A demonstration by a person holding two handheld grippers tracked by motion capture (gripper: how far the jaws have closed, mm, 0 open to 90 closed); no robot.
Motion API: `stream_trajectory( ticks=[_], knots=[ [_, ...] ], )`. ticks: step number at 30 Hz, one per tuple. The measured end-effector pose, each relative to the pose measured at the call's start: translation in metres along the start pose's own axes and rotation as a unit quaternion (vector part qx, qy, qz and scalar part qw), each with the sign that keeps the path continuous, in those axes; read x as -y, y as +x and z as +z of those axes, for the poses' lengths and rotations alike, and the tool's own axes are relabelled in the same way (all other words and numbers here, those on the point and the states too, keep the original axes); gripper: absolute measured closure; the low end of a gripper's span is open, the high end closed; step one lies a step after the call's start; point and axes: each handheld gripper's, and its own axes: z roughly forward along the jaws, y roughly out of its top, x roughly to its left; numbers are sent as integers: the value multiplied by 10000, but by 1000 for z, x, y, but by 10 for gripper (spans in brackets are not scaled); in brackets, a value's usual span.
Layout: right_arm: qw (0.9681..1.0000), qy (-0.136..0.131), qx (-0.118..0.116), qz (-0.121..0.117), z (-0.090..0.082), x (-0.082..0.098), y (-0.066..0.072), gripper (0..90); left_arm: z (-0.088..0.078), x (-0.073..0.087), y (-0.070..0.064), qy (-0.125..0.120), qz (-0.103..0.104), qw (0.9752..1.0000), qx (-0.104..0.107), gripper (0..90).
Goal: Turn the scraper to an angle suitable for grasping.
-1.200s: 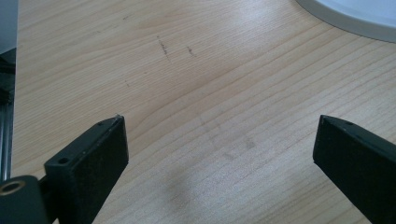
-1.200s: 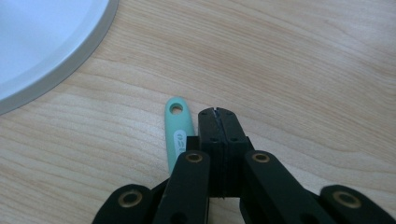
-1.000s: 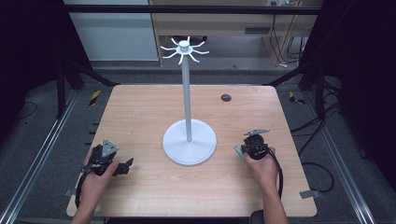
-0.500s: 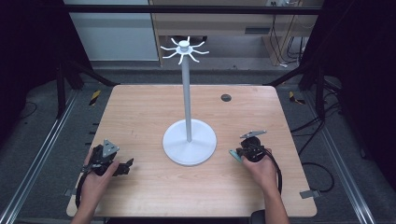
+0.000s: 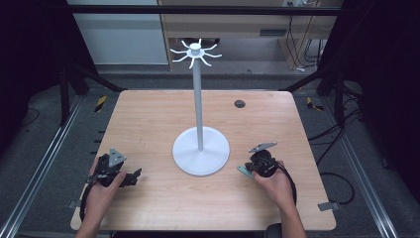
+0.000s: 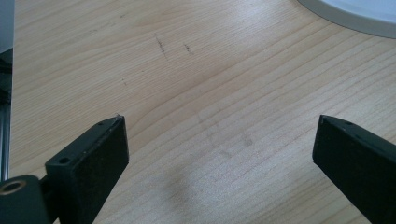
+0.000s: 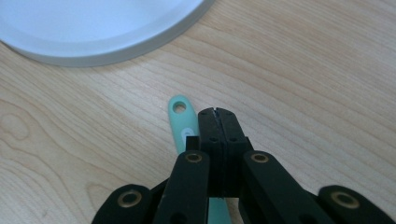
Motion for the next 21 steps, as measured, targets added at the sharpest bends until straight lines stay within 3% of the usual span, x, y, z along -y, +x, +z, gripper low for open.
stream_trajectory(
  ticks=[6,7,11,17,21],
  knots=[
    [9995,-123,44,-271,-8,-7,10,900,0,1,1,5,-13,10000,-12,33],
    [9992,-16,117,-386,-8,-11,12,900,-1,1,1,8,-20,10000,-25,33],
    [9989,74,114,-457,-9,-16,14,900,-1,1,1,2,-25,10000,-27,33],
    [9940,595,205,-894,-10,-31,21,875,-2,1,2,0,-31,10000,-19,32],
    [9908,879,181,-1015,-8,-37,23,822,-2,1,1,-4,-30,10000,-6,33]
  ],
)
